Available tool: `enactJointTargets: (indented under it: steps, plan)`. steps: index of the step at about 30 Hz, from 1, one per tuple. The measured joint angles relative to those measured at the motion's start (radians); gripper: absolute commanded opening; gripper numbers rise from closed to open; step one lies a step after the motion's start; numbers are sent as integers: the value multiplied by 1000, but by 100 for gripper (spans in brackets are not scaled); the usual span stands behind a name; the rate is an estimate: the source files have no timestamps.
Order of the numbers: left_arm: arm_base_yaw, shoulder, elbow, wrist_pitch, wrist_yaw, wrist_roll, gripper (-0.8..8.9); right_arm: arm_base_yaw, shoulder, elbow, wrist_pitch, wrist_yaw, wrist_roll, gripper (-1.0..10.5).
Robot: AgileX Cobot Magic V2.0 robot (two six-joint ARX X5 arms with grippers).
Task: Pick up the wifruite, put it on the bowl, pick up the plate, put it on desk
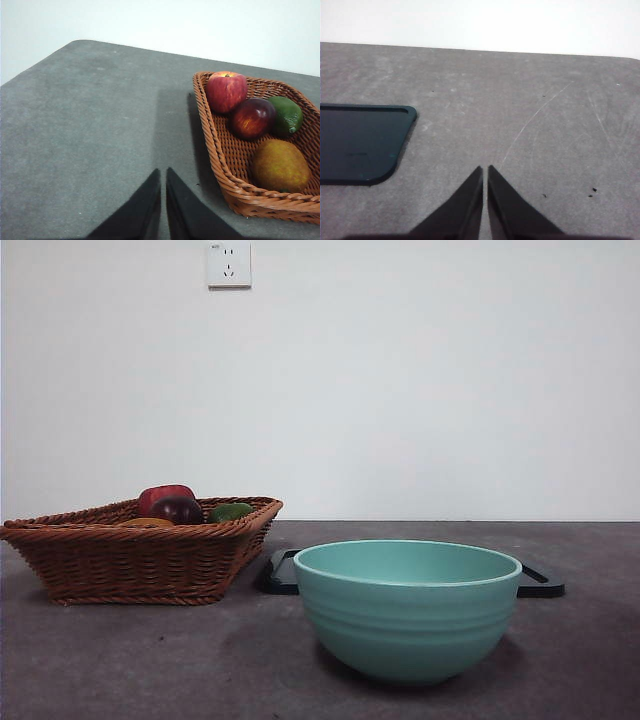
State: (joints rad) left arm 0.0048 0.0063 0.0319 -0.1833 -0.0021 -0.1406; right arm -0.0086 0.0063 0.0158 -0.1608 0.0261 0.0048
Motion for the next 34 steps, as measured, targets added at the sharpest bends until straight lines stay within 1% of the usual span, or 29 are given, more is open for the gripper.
enactJointTargets:
  steps: [5,8,11,16,20,27,31,34]
  plan:
    - [0,0,0,0,0,0,17,0,0,0,1,0,0,6]
    - [0,0,0,0,0,-4,16,0,0,0,9,-1,15,6]
    - [0,0,0,0,0,-8,16,0,0,0,2,-14,58,6]
    - [0,0,0,0,0,-20,16,0,0,0,0,-80,128,6]
    - [0,0,6,-9,0,-39,16,0,0,11,-13,-80,195,6]
    - [0,1,118,-9,0,-86,16,0,22,140,-6,-79,266,6]
    - [0,29,171,-9,0,-138,16,4,90,198,-10,-100,306,6]
    - [-2,61,212,-32,0,-169,16,24,154,255,-16,-107,326,6]
